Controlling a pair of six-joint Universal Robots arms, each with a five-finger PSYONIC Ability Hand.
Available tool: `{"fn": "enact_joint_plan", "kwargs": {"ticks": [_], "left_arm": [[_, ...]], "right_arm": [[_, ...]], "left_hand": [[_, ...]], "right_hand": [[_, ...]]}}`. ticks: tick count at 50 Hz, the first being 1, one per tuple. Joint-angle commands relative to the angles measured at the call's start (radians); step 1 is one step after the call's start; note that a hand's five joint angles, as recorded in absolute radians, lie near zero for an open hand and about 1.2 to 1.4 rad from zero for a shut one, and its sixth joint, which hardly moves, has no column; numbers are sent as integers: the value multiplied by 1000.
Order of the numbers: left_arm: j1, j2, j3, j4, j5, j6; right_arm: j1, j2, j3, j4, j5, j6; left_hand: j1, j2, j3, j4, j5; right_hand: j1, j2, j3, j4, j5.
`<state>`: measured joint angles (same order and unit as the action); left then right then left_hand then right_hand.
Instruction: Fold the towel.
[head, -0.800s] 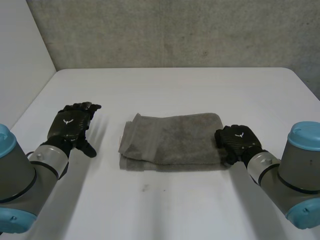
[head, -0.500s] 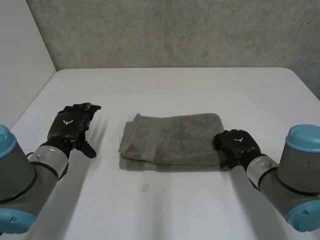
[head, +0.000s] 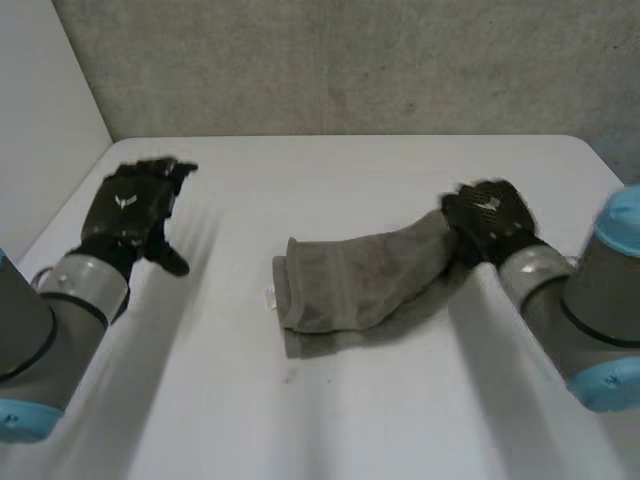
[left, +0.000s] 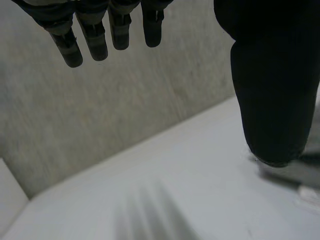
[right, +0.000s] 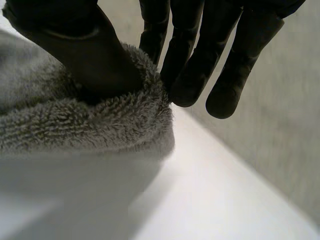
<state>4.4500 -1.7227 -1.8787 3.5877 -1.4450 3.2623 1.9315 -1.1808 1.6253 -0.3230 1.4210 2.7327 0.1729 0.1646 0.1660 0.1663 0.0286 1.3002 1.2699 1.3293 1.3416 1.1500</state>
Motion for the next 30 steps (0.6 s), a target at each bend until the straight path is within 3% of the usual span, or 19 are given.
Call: {"fn": "enact_joint_plan", "kwargs": {"ticks": [1,11,13,14,15,16,17,18,20,23,25,30], "left_arm": [[-46,31,148,-95,-43,-1],[-127,-46,288,-152,-136,-26],[-135,-58,300,-156,-146,-30],[-141,-66,305,-156,-149,-32],[-141,-66,305,-156,-149,-32],[-147,-75,312,-156,-150,-32],[-147,-75,312,-156,-150,-32],[-152,-83,319,-158,-152,-32],[-156,-92,329,-158,-152,-32],[-172,-120,355,-162,-152,-35],[-185,-133,371,-171,-153,-38],[-253,-221,450,-219,-167,-71]], "right_arm": [[308,166,-275,96,-10,-135],[478,437,-542,418,-36,-310],[478,441,-556,452,-27,-303],[478,429,-556,453,-13,-286],[478,429,-556,453,-13,-286],[475,402,-553,441,7,-236],[469,357,-544,421,21,-167],[469,357,-544,421,21,-166],[449,255,-491,382,32,9],[429,204,-456,363,32,82],[364,115,-389,334,26,195],[258,41,-309,335,24,281]], "left_hand": [[2,10,9,8,-29],[2,10,9,8,-29],[2,10,9,8,-29],[2,10,9,8,-29],[2,10,9,8,-29],[2,10,9,8,-29],[2,10,9,8,-29],[2,10,9,8,-29],[2,10,9,8,-29],[2,11,9,9,-28],[2,11,9,9,-28],[8,17,15,15,-22]], "right_hand": [[96,126,67,55,72],[96,126,67,55,72],[21,51,-8,-21,-4],[-299,-269,-328,-340,-323],[-302,-272,-331,-343,-326],[-668,-638,-698,-710,-693],[-870,-839,-899,-911,-894],[-872,-841,-901,-913,-896],[-977,-947,-1006,-1018,-1001],[-1001,-971,-1030,-1042,-1025],[-1001,-971,-1030,-1042,-1025],[-1001,-971,-1030,-1042,-1025]]}}
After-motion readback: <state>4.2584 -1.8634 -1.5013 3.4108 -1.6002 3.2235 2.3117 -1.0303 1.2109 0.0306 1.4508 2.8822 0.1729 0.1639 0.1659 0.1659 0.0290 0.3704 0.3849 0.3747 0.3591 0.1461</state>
